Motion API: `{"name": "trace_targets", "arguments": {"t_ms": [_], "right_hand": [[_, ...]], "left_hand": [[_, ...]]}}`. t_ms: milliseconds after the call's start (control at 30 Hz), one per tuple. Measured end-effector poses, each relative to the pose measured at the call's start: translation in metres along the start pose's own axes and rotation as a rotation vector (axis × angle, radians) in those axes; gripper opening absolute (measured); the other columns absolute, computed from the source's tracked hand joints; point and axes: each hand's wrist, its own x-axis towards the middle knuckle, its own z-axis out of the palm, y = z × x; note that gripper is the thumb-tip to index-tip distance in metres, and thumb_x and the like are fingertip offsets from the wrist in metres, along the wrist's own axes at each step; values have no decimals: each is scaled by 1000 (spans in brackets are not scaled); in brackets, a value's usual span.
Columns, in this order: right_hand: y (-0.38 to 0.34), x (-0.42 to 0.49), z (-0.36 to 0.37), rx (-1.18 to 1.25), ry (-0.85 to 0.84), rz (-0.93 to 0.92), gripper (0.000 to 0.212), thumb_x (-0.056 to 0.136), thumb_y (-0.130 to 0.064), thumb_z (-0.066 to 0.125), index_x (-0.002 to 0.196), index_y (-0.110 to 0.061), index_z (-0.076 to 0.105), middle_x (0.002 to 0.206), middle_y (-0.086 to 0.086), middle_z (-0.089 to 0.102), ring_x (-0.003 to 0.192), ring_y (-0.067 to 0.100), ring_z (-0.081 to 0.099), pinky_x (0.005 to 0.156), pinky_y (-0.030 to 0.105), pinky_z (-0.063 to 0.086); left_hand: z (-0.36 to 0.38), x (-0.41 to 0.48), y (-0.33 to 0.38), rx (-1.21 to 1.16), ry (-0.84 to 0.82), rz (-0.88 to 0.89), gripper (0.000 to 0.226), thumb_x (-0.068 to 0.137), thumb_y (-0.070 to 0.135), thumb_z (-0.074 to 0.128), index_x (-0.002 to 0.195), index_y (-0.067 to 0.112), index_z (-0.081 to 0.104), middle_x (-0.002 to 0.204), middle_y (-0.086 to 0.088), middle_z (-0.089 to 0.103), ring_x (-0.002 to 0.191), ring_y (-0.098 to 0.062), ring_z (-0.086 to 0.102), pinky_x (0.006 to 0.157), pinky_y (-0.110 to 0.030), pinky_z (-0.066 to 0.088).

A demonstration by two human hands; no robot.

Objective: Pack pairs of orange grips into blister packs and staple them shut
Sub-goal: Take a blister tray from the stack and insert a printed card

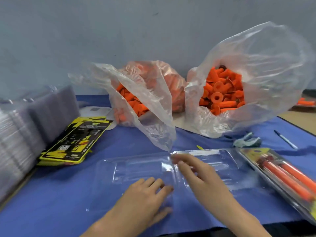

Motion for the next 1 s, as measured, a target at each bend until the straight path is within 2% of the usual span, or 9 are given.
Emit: {"name": "trace_targets", "arguments": {"t_ms": [33,167,300,433,600,700,800,933,1000], "right_hand": [[4,6,9,-239,94,-35,29,102,-31,46,126,-40,59,127,-20,60,119,3,53,95,20,40],[33,23,30,-800,-106,34,50,102,-51,29,151,-43,22,163,-13,8,150,11,5,122,35,4],[29,37,37,-777,-141,-6,48,100,-54,29,147,-46,30,162,-17,13,151,10,5,122,37,5],[23,53,41,-778,-210,1,54,100,-55,27,152,-46,15,164,-16,0,151,12,-3,123,38,-1],[31,62,55,-813,-346,59,54,101,-57,22,153,-44,19,165,-12,-4,152,14,-9,123,41,-4],[32,63,56,-814,-346,74,53,100,-59,21,151,-46,20,165,-12,0,152,14,-9,123,41,-4],[28,65,55,-789,-311,50,52,99,-61,24,149,-47,23,164,-14,5,152,14,-2,123,40,-1],[16,71,51,-678,-179,-15,45,100,-53,31,144,-45,34,158,-17,22,148,9,10,122,35,8],[12,73,51,-634,-112,-54,41,101,-48,36,142,-41,40,154,-18,29,143,6,13,120,31,13]], "left_hand": [[-5,-3,-1,-60,-13,-37,35,82,55,61,104,29,72,94,9,68,75,-13,65,63,-22,53],[-28,-17,-16,-164,34,-188,34,95,49,45,98,30,73,95,15,68,79,-9,65,67,-24,51],[-38,-36,-57,-243,87,-415,33,99,45,39,94,31,69,94,21,65,88,-6,62,79,-26,44],[-33,-59,-105,-303,127,-780,24,100,47,47,107,35,65,106,34,57,111,2,51,93,-20,37],[-23,-76,-116,-181,-66,-700,29,100,41,44,114,31,67,117,24,61,119,-1,50,101,-23,35],[-36,-71,-126,-142,164,-733,33,95,42,41,101,26,70,105,19,65,103,-2,54,92,-22,38],[-49,-62,-154,40,306,-797,30,93,33,46,103,18,70,102,5,68,93,-20,57,84,-37,45],[-41,-53,-185,210,-236,-1051,53,98,48,49,142,17,47,146,-9,46,131,-31,43,104,-43,37],[-28,-57,-191,204,-354,-1049,52,99,51,42,142,21,45,144,-4,49,128,-26,48,102,-39,41]]}}
